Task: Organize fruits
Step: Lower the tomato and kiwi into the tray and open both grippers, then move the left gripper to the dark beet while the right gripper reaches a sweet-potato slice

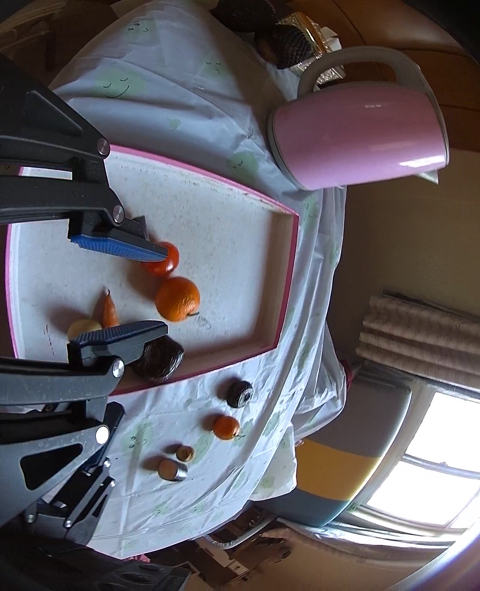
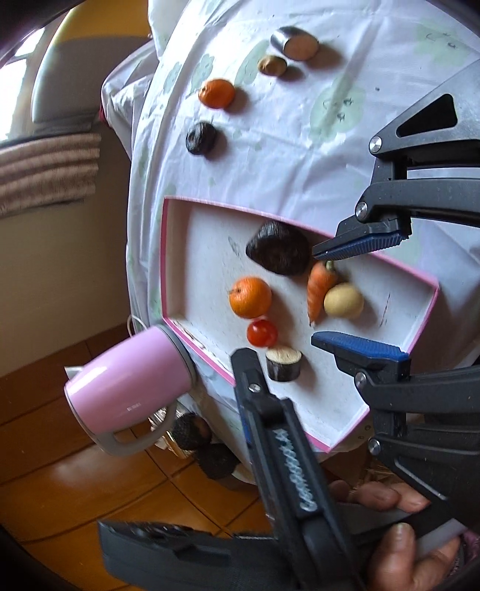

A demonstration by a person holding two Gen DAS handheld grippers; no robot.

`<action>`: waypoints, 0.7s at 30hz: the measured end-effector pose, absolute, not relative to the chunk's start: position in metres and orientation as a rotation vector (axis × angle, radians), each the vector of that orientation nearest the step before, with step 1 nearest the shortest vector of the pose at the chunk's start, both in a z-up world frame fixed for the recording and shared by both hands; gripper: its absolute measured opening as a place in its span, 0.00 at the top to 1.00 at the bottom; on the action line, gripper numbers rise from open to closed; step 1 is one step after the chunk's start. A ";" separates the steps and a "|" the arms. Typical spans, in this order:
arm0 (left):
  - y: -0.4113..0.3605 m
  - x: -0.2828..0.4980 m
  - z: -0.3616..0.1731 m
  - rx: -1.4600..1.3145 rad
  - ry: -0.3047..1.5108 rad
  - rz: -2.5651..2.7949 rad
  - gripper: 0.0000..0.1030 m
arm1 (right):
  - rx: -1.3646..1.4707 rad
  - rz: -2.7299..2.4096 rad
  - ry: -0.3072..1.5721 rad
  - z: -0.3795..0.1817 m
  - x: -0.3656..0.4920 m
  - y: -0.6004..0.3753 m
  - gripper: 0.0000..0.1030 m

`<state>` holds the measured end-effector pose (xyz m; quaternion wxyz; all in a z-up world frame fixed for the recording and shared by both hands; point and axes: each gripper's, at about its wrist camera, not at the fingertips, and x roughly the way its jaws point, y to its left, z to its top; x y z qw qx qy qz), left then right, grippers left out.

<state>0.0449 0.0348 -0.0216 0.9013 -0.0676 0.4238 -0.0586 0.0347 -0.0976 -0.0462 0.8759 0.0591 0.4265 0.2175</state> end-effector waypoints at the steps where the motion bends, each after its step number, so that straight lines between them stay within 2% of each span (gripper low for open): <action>1: 0.032 0.044 -0.022 -0.134 0.877 -0.128 0.68 | 0.124 0.447 0.888 -0.046 0.035 -0.100 0.58; 3: 0.027 0.043 -0.021 -0.123 0.877 -0.139 0.68 | 0.126 0.426 0.875 -0.044 0.032 -0.109 0.51; 21: -0.012 0.043 -0.027 -0.056 0.911 -0.235 0.68 | 0.236 0.200 0.865 -0.051 0.037 -0.188 0.51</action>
